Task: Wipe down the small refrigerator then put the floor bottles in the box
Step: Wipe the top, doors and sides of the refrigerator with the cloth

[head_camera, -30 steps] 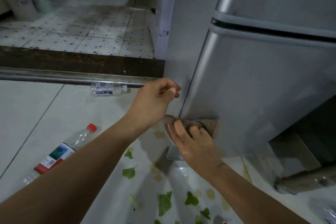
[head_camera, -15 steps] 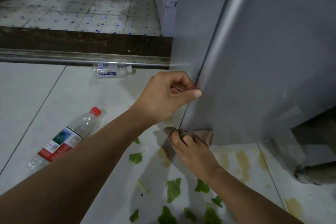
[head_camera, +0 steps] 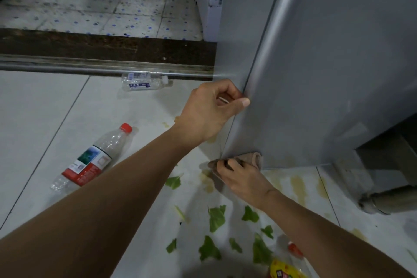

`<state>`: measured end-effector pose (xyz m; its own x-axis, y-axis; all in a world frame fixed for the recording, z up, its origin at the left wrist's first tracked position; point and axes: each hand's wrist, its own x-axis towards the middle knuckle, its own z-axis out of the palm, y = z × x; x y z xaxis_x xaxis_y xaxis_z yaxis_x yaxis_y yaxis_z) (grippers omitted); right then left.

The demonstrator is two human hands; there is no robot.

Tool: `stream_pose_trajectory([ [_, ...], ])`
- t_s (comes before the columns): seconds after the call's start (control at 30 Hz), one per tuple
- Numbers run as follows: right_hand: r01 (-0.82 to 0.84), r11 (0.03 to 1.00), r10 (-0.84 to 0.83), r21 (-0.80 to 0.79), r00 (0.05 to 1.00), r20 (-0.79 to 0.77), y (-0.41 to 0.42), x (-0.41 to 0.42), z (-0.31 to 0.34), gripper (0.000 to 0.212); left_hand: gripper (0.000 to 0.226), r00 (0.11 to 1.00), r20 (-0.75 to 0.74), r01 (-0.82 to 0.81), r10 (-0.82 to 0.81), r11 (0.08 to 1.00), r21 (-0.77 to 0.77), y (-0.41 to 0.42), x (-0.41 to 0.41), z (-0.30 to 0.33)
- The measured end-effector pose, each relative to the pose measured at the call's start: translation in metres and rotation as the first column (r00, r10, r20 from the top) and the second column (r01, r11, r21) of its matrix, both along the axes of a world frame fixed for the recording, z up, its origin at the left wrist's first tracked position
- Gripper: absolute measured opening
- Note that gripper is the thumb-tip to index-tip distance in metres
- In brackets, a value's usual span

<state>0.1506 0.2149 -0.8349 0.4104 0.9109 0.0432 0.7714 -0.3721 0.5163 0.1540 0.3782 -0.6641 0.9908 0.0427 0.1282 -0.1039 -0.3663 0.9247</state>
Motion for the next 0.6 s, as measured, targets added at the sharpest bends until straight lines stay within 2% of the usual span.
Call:
stream_pose_trajectory([
  [0.17, 0.088, 0.99, -0.093, -0.114, 0.995, -0.041, -0.002, -0.009, 0.018, 0.02, 0.011, 1.0, -0.01, -0.024, 0.025, 0.998, 0.064, 0.0, -0.009, -0.001],
  [0.23, 0.146, 0.983, -0.153, -0.111, 0.987, -0.056, -0.01, -0.011, 0.022, 0.02, 0.016, 0.999, -0.034, -0.006, 0.01, 0.993, 0.116, 0.005, -0.016, -0.003],
  [0.3, 0.251, 0.964, -0.258, -0.092, 0.964, -0.072, -0.022, -0.015, 0.028, 0.032, 0.021, 0.997, -0.069, -0.005, 0.016, 0.986, 0.164, 0.013, -0.022, -0.007],
  [0.37, 0.277, 0.958, -0.282, -0.078, 0.958, -0.05, -0.031, -0.021, 0.037, 0.026, 0.024, 0.993, -0.107, -0.02, 0.041, 0.981, 0.191, 0.02, -0.027, -0.01],
  [0.4, 0.276, 0.958, -0.282, -0.073, 0.957, -0.075, -0.034, -0.023, 0.044, 0.022, 0.024, 0.991, -0.127, -0.023, 0.05, 0.979, 0.203, 0.024, -0.028, -0.011],
  [0.47, 0.245, 0.969, -0.248, -0.039, 0.954, -0.169, -0.03, -0.028, 0.061, 0.035, 0.025, 0.981, -0.187, -0.006, 0.052, 0.971, 0.238, 0.03, -0.03, -0.009],
  [0.5, 0.242, 0.97, -0.237, -0.006, 0.946, -0.223, -0.023, -0.032, 0.075, 0.034, 0.026, 0.973, -0.225, 0.006, 0.053, 0.967, 0.256, 0.033, -0.032, -0.007],
  [0.57, 0.252, 0.966, -0.219, 0.063, 0.92, -0.324, -0.008, -0.042, 0.104, 0.02, 0.028, 0.953, -0.296, 0.017, 0.072, 0.958, 0.287, 0.038, -0.038, 0.004],
  [0.6, 0.268, 0.958, -0.213, 0.103, 0.905, -0.367, 0.0, -0.045, 0.122, 0.019, 0.028, 0.944, -0.321, 0.018, 0.082, 0.955, 0.297, 0.041, -0.043, 0.012],
])
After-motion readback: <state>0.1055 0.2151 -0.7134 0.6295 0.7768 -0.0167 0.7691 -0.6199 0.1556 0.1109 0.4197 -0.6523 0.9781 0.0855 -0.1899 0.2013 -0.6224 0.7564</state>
